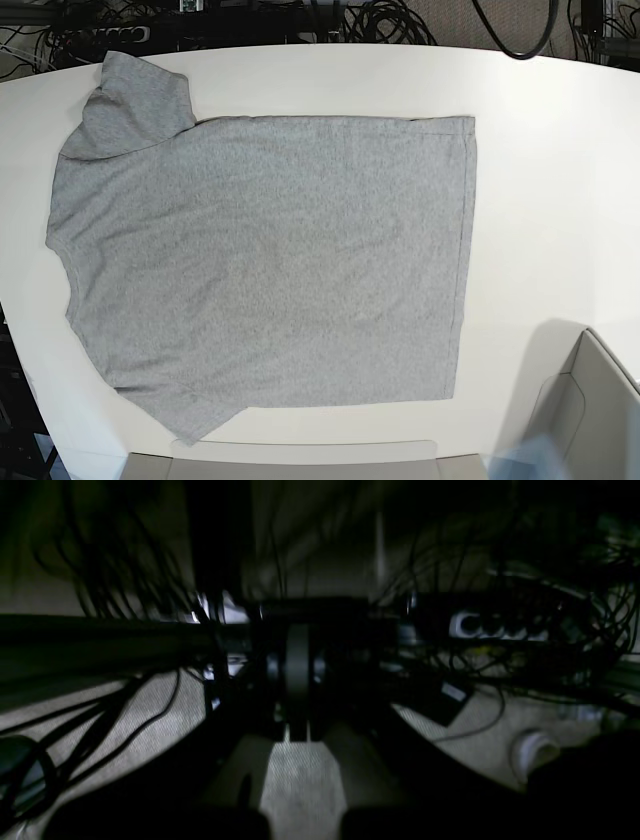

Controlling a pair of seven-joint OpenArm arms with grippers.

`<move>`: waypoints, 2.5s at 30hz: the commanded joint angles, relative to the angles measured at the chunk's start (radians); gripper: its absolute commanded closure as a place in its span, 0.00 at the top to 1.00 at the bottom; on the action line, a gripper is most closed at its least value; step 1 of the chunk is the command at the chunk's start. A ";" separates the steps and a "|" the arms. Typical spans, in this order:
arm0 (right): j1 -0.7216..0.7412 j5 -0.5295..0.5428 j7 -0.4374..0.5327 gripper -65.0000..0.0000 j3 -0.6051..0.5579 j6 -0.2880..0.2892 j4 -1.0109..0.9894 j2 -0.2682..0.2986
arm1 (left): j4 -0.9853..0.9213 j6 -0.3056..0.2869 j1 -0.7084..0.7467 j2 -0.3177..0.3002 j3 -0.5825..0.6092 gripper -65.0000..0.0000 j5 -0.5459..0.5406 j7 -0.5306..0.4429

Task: Fold the T-shirt properly

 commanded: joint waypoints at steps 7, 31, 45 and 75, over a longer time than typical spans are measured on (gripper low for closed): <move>-0.150 0.000 0.273 0.01 -0.005 0.002 0.008 0.027 | 0.073 0.003 0.125 0.000 0.002 0.00 0.002 -0.223; -0.933 0.322 -0.123 0.12 0.003 0.002 1.603 0.222 | 1.353 0.007 0.703 -0.020 -0.001 0.00 0.002 0.036; -1.009 0.864 -0.241 0.42 0.107 -0.003 1.849 0.555 | 1.591 0.006 0.730 -0.022 0.002 0.12 0.007 0.294; -0.359 0.784 -1.435 0.41 0.790 0.333 1.651 0.186 | 1.698 0.009 0.684 -0.050 0.010 0.12 0.004 0.526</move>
